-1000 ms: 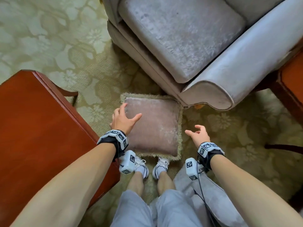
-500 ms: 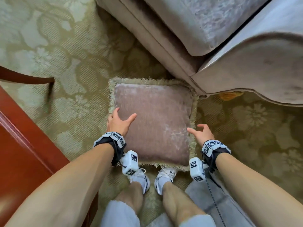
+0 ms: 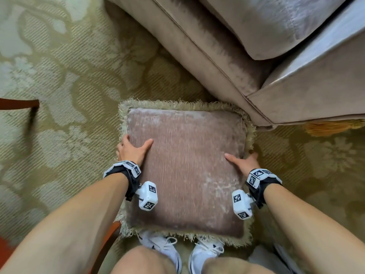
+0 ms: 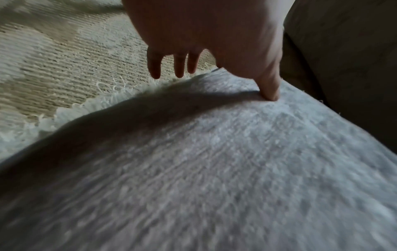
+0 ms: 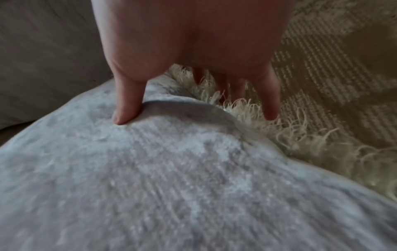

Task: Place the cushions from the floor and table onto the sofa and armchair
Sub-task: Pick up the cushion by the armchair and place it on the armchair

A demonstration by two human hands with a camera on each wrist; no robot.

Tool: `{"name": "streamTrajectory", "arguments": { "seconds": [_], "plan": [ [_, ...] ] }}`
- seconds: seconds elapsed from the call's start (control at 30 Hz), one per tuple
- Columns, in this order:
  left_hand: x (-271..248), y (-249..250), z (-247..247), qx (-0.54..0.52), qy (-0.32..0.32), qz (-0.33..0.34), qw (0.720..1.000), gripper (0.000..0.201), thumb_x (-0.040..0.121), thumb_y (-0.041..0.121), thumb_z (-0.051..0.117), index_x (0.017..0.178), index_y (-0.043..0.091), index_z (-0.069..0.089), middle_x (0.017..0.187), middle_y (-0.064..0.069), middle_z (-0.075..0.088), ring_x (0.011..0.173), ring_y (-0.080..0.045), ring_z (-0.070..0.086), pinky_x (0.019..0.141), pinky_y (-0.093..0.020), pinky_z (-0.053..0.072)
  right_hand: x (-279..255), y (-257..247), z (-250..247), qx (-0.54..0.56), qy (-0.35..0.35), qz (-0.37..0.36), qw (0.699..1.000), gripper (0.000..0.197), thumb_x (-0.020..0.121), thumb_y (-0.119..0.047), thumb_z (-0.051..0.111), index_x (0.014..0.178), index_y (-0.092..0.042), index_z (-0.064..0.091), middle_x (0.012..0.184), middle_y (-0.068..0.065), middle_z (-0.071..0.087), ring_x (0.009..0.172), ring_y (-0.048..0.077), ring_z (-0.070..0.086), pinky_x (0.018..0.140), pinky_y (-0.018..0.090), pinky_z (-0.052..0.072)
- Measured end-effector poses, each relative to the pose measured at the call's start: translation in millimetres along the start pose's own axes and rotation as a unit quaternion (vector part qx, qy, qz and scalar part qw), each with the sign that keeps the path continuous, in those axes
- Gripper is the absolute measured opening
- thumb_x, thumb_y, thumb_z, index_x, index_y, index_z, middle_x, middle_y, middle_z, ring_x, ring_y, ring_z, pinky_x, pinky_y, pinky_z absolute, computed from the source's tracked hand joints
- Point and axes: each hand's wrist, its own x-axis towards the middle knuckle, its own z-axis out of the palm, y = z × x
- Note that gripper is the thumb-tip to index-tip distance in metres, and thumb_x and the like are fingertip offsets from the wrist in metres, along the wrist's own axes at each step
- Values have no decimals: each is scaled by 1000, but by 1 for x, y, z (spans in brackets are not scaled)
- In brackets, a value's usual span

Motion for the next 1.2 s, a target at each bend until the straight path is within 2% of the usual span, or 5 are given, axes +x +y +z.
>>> {"name": "streamTrajectory", "arguments": {
  "seconds": [0.2,0.3,0.67,0.87,1.2],
  "plan": [
    [22,-8,6,-30,-56,-83,995,140,53,73,78,154,24,-6,161,-17,6,147,-37,11,115,-60,15,17,3,6,9,-23,-6,1000,101,65,-44,86,141,0,36,136,16,53,120,33,55,98,38,41],
    [19,-7,3,-85,-100,-111,985,140,60,64,81,153,22,-14,158,-19,21,139,-39,32,113,-54,25,21,8,7,35,-40,-11,999,102,62,-43,88,142,-5,38,131,8,56,118,31,56,98,37,42],
    [-41,-10,-24,-116,-74,-109,984,122,67,53,82,153,8,8,150,-18,37,131,-36,45,108,-45,35,-11,25,-11,42,-85,-61,994,117,37,-56,91,139,-21,46,125,0,65,109,20,62,103,43,45],
    [-81,-16,-41,-109,-36,-97,989,113,69,51,81,150,8,16,146,-16,44,127,-35,48,105,-42,37,-58,32,-25,31,-77,-83,993,83,60,-25,91,133,-12,52,120,0,66,109,21,62,103,38,43],
    [-161,-17,-95,-138,41,-74,987,101,63,55,82,139,11,34,134,-14,55,120,-35,54,104,-44,41,-133,33,-58,41,-42,-140,988,81,68,-12,87,136,-6,44,126,9,63,115,26,60,108,44,41]
  ]
}}
